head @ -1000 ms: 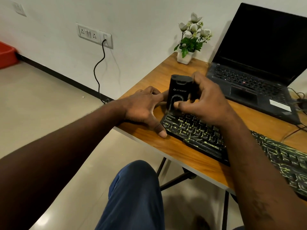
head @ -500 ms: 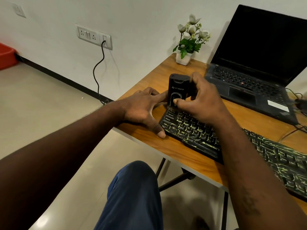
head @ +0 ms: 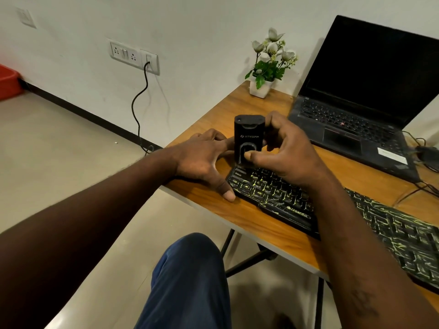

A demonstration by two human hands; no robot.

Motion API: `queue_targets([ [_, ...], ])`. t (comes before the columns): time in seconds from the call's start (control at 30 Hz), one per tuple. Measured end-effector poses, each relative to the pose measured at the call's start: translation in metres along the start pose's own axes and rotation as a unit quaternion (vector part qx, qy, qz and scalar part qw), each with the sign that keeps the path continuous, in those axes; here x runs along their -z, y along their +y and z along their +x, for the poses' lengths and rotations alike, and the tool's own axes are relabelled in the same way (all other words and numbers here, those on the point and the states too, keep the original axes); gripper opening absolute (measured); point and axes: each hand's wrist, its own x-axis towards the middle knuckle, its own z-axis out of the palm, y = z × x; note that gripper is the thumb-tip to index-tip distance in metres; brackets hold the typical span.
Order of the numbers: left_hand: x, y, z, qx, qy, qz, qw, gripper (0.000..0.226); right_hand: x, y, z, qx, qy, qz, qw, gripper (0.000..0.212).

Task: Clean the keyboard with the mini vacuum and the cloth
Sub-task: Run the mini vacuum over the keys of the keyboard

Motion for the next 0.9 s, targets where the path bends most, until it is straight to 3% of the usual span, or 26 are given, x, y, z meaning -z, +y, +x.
queue_targets([
  [0.07,0.001,-0.006,0.001,0.009,0.006,-0.038,0.999,0.094,-0.003,0.002,0.003,0.003,0.029,-0.036,0.999,0.041],
  [0.13,0.0,-0.009,0.001,0.012,0.031,-0.151,0.988,0.095,-0.002,0.003,0.007,-0.002,0.102,-0.058,0.993,0.042],
  [0.2,-0.001,-0.01,0.005,0.006,0.093,-0.198,0.976,0.07,0.001,0.005,0.007,-0.013,0.133,-0.02,0.991,0.045],
  [0.27,-0.004,-0.008,0.011,0.035,0.149,-0.166,0.974,0.052,0.003,0.006,0.005,-0.022,0.121,-0.005,0.992,0.047],
  [0.43,-0.009,-0.003,0.02,0.063,0.095,0.061,0.992,0.051,0.003,0.0,0.001,0.018,0.054,0.052,0.997,0.044],
  [0.57,-0.009,0.006,0.013,0.057,0.113,0.069,0.99,0.064,0.003,-0.003,-0.002,0.047,-0.007,0.078,0.996,0.045],
  [0.7,-0.008,0.013,0.008,0.056,0.12,0.11,0.985,0.049,-0.008,-0.014,-0.009,0.045,-0.053,0.064,0.996,0.043],
  [0.8,-0.007,0.015,0.005,0.06,0.117,0.098,0.986,0.059,-0.012,-0.023,-0.022,0.077,-0.067,0.017,0.995,0.042],
  [0.9,-0.011,0.006,0.013,0.018,0.107,0.153,0.982,0.057,-0.001,-0.025,-0.044,0.086,-0.044,-0.048,0.994,0.043],
])
